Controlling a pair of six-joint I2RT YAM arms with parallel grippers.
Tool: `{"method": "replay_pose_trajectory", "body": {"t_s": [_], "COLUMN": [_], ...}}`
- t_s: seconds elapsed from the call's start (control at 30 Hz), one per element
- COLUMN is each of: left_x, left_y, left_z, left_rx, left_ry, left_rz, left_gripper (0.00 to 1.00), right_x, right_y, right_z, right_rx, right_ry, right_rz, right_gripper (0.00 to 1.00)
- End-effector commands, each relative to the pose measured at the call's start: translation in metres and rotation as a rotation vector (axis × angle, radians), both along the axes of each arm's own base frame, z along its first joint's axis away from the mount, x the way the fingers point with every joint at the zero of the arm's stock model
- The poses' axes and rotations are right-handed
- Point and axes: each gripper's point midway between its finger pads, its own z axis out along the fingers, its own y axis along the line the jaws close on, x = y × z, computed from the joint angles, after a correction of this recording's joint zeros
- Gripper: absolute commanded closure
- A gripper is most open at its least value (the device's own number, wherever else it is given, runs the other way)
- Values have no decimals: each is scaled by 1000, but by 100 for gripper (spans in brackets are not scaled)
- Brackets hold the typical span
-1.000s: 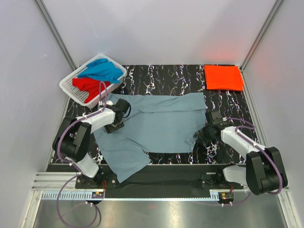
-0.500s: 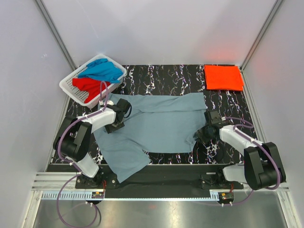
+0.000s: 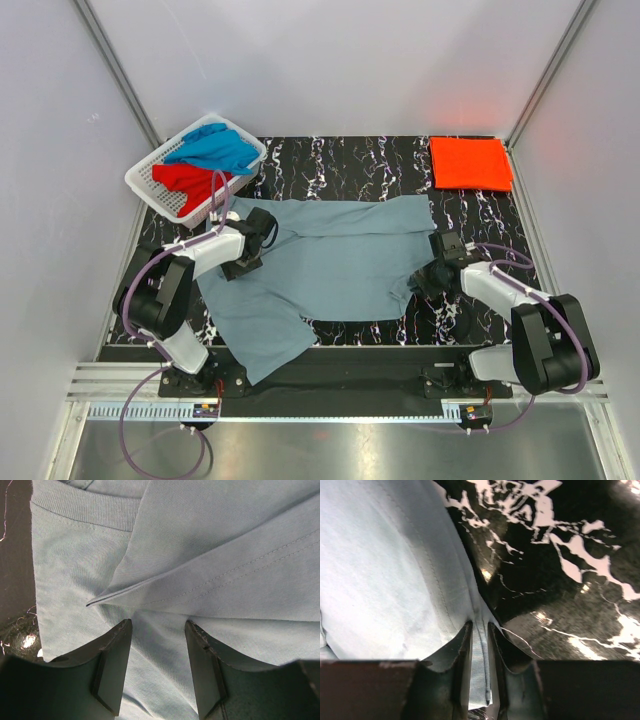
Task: Fold and stack the t-shirts
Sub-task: Fold the tshirt
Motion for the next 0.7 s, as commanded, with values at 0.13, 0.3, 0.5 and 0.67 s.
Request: {"method": "replay_pose_trajectory", "body": {"t_s": [0.13,0.3,0.5,0.67], "left_x": [0,0,0,1], "left_y": [0,-1,-1,-2], "left_z": [-10,-9,-10,-9], "left_rx": [11,11,13,11], "left_ry": [15,15,20,17], "left_rz": [14,12,11,9], "left_gripper": [47,47,47,47], "right_x": [9,-6,-18,-20], "right_y": [0,1,9,24], "right_z": [1,12,28,37], "right_rx": [-19,-17,22,66], "right_ry": [-22,22,2,-10], "right_rz": [7,12,4,20], "right_gripper": [74,71,65,64]}}
